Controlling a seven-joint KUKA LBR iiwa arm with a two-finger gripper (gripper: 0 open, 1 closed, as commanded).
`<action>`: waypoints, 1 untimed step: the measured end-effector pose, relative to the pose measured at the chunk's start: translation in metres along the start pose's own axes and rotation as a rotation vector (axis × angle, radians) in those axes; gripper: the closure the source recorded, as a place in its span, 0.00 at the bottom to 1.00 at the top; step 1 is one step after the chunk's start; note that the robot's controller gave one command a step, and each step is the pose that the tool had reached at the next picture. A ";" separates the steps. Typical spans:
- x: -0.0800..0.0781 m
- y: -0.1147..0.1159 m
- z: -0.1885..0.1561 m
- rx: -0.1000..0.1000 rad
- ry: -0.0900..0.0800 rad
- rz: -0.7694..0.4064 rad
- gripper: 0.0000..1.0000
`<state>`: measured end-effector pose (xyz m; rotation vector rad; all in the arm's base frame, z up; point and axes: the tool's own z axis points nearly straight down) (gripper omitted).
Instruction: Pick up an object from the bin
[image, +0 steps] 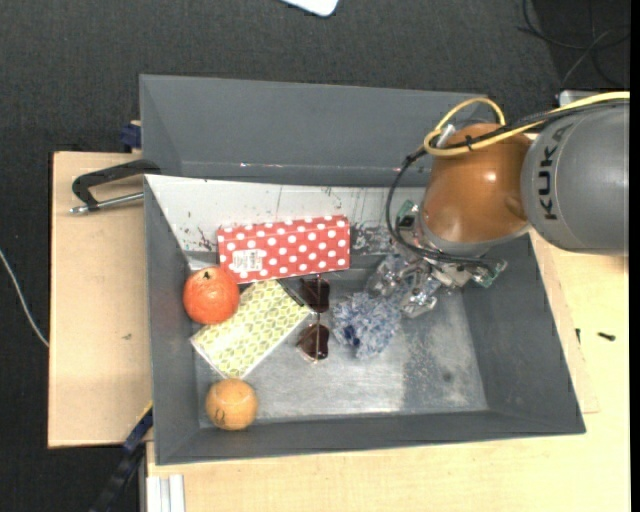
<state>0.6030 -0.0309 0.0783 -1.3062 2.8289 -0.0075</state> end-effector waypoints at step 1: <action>-0.001 0.001 -0.026 -0.019 0.021 0.003 1.00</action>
Offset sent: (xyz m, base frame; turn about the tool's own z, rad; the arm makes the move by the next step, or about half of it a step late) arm -0.0001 0.0001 0.0642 0.0002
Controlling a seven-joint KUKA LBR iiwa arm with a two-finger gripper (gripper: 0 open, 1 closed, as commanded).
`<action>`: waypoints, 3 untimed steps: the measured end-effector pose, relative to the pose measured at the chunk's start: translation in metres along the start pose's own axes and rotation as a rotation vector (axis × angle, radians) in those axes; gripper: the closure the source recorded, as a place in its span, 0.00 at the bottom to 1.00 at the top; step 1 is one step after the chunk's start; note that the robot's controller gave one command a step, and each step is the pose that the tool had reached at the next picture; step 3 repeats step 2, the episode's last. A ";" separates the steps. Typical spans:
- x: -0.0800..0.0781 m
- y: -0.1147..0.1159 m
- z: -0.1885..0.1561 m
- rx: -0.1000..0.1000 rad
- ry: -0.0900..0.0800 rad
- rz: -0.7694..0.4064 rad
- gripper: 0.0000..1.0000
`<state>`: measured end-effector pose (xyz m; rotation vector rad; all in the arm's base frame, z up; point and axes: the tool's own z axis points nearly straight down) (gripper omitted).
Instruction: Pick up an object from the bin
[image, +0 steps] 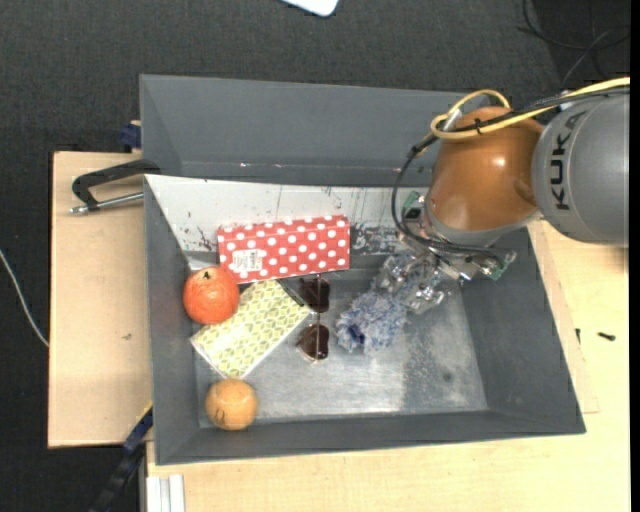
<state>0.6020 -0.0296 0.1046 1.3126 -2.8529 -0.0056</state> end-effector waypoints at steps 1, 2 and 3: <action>0.000 0.000 -0.017 0.002 -0.001 0.000 1.00; -0.002 -0.001 -0.066 0.008 -0.006 0.003 1.00; -0.002 -0.001 -0.066 0.008 -0.006 0.003 1.00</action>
Offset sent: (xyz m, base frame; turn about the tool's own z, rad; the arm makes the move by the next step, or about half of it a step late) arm 0.0001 -0.0001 0.0634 0.0000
